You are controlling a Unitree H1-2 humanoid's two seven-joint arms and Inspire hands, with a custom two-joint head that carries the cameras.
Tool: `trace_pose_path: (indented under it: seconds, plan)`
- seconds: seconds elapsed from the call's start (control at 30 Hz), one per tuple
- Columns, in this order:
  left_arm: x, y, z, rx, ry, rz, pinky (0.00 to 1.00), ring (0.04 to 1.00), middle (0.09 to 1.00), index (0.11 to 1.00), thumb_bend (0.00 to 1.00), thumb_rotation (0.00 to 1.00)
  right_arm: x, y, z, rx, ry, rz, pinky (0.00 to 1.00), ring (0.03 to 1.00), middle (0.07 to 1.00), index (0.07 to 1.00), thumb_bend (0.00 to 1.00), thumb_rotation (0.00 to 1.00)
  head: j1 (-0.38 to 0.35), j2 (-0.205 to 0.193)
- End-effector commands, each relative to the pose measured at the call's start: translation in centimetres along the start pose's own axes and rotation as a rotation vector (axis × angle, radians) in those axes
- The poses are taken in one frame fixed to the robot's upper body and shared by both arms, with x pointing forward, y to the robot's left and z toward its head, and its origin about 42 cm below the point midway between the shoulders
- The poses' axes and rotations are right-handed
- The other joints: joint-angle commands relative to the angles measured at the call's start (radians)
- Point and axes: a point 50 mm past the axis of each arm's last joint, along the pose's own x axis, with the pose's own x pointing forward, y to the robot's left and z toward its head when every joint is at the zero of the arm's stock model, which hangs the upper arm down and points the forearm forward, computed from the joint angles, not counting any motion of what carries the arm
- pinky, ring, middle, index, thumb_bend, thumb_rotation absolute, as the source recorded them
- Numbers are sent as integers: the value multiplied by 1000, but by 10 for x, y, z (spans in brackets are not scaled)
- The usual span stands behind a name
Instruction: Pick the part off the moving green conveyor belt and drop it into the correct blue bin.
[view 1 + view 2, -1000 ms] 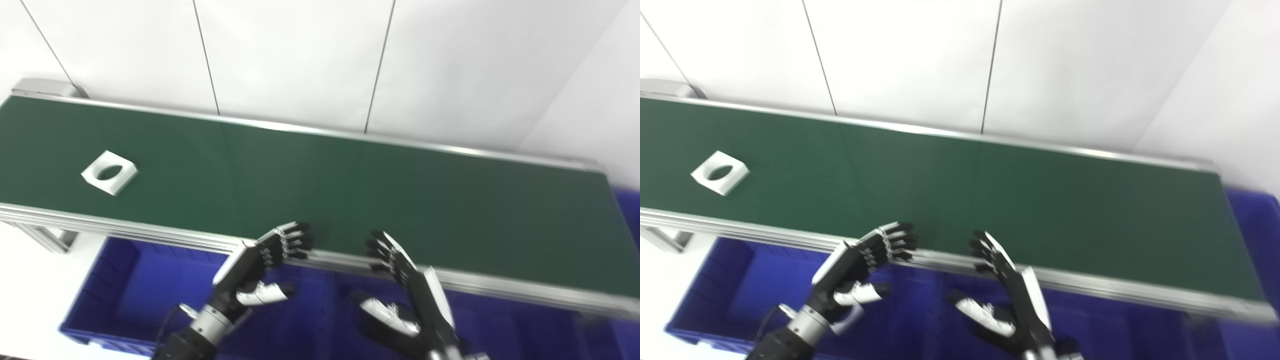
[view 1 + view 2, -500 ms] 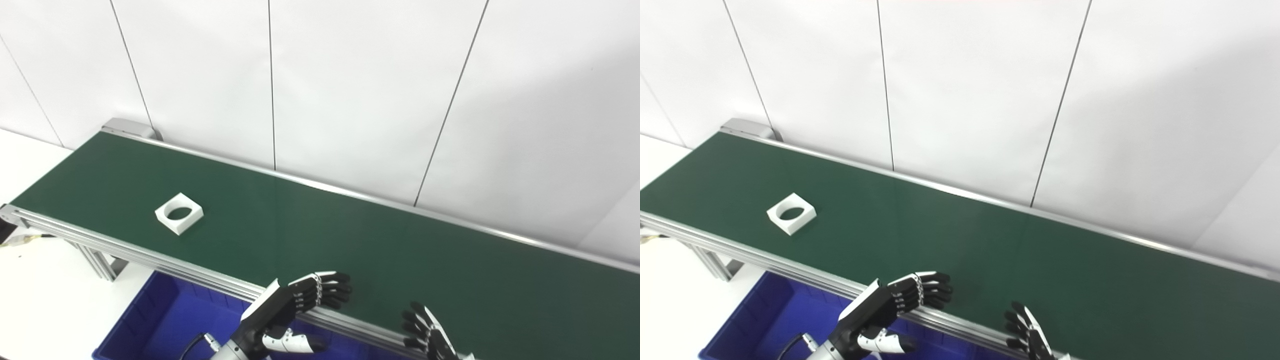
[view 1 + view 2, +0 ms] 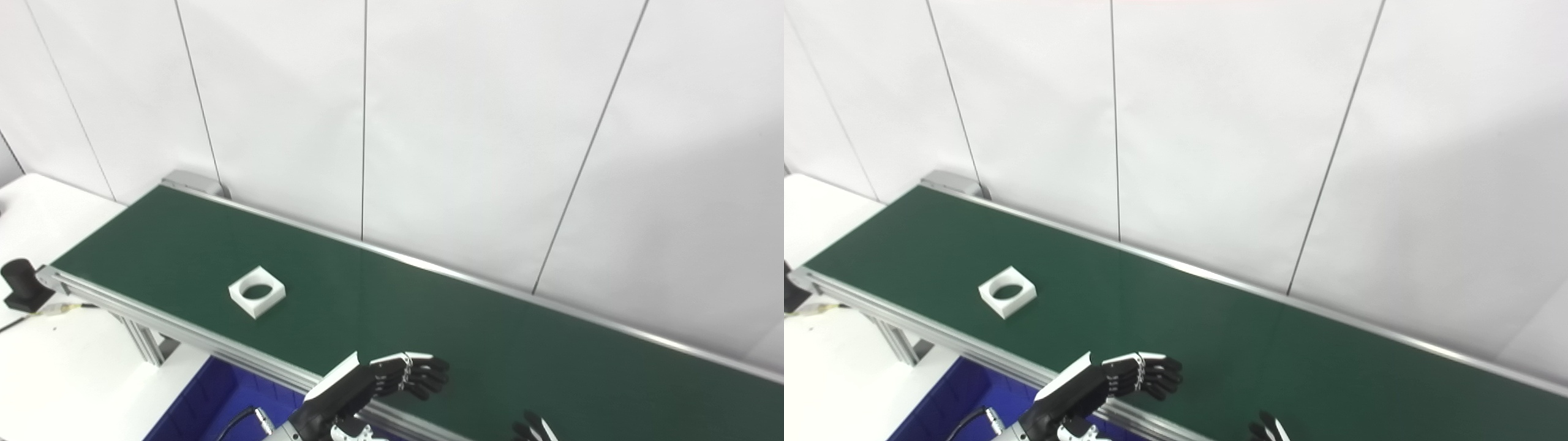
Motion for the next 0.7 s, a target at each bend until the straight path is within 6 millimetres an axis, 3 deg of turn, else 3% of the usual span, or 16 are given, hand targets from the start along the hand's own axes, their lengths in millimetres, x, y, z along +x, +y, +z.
trace_pose_path:
  seconds: [0.0,0.3,0.53,0.67]
  plan:
    - [8,7,14,34,-49,-9,719,761,795,803,883,392,5,1,11,10,-88,-14,737,838,869,937,460,431,1,1]
    - [12,20,24,120,-45,-22,732,763,796,812,876,372,3,0,11,10,-82,-19,736,837,867,938,453,449,10,3]
    - [21,66,38,361,-50,26,748,775,800,818,845,373,2,0,12,16,-83,-23,743,842,868,944,454,446,16,9]
    - [24,97,52,472,-16,41,708,757,792,817,836,302,1,-1,12,20,-85,-23,746,847,873,945,452,452,19,18]
